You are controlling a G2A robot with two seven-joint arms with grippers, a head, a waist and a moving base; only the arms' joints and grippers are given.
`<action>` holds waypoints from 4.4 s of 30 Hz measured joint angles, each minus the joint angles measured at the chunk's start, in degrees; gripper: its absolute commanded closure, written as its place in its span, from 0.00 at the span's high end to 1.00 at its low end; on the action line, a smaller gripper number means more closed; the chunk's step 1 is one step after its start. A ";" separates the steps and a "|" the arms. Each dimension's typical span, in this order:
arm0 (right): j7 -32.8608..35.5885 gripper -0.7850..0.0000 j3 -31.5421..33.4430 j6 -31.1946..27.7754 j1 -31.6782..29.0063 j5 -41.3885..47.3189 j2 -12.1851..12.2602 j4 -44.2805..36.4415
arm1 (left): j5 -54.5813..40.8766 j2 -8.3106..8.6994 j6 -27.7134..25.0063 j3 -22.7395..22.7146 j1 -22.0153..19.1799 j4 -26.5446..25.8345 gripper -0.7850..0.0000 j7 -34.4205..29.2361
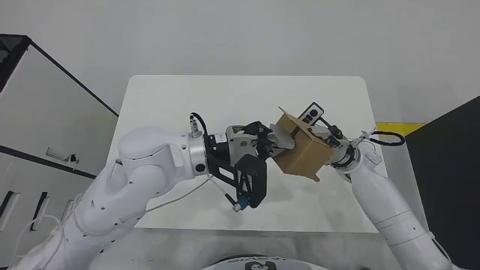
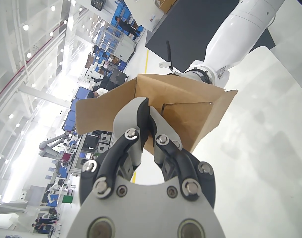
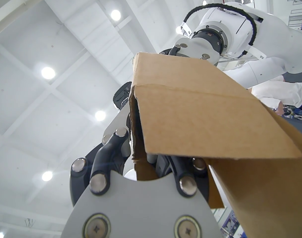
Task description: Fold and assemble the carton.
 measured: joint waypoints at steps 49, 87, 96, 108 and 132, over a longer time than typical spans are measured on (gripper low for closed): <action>0.00 0.00 0.00 0.00 0.00 0.00 0.00 0.00 | 0.85 -0.46 -0.29 0.58 -0.20 -0.42 0.00 -0.28; 0.00 0.00 0.00 0.00 0.00 0.00 0.00 0.00 | -2.40 -0.32 0.90 -4.47 1.04 -0.77 0.00 0.42; 0.00 0.00 0.00 0.00 0.00 0.00 0.00 0.00 | -5.92 -0.07 4.06 -8.79 3.56 -0.98 0.00 1.66; -1.09 0.00 3.76 -3.36 -0.74 -10.07 0.93 -2.37 | -4.39 0.27 2.37 -11.99 2.86 -1.52 0.00 -0.25; -1.84 0.00 8.36 -5.57 -1.46 -19.74 2.29 -3.19 | -2.10 0.78 -10.64 -7.71 0.04 -3.05 0.00 -6.30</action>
